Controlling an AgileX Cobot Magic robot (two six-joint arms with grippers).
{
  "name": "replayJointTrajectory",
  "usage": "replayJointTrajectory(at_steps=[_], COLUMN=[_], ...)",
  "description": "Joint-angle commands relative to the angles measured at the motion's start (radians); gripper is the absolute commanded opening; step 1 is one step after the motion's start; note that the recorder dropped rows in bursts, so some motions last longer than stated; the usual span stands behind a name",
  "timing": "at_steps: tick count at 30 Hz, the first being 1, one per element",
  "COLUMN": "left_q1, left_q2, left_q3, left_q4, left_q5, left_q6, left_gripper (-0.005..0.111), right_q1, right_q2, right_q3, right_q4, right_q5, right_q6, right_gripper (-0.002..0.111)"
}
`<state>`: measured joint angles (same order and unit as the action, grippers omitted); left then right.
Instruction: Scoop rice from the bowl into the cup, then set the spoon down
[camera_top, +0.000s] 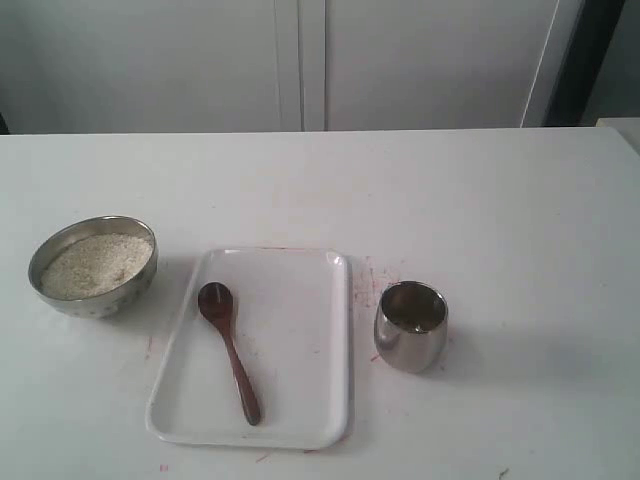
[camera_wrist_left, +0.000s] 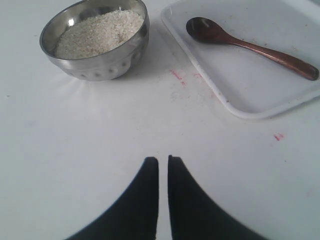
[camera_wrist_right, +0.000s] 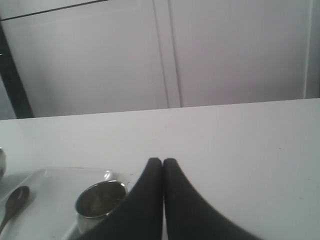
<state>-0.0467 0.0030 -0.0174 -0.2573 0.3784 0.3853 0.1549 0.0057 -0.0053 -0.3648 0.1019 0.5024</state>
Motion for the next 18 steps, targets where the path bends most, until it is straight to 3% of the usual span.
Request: replayJointTrajectory(at_steps=[1, 11, 18], left_q1=[-0.005, -0.005, -0.005], left_q2=[-0.003, -0.003, -0.003], left_q3=[0.005, 0.005, 0.005], left_q4=[-0.011, -0.011, -0.011], left_q5=[0.003, 0.003, 0.003], left_q6=[0.003, 0.003, 0.003], left_gripper=[0.014, 0.014, 0.014], right_q1=[-0.085, -0.229, -0.255], right_q2=[-0.006, -0.006, -0.006], right_q3=[0.005, 0.005, 0.005], right_q4=[-0.003, -0.003, -0.003], right_q5=[0.006, 0.006, 0.005], right_q6=[-0.003, -0.003, -0.003], right_gripper=[0.000, 0.000, 0.000])
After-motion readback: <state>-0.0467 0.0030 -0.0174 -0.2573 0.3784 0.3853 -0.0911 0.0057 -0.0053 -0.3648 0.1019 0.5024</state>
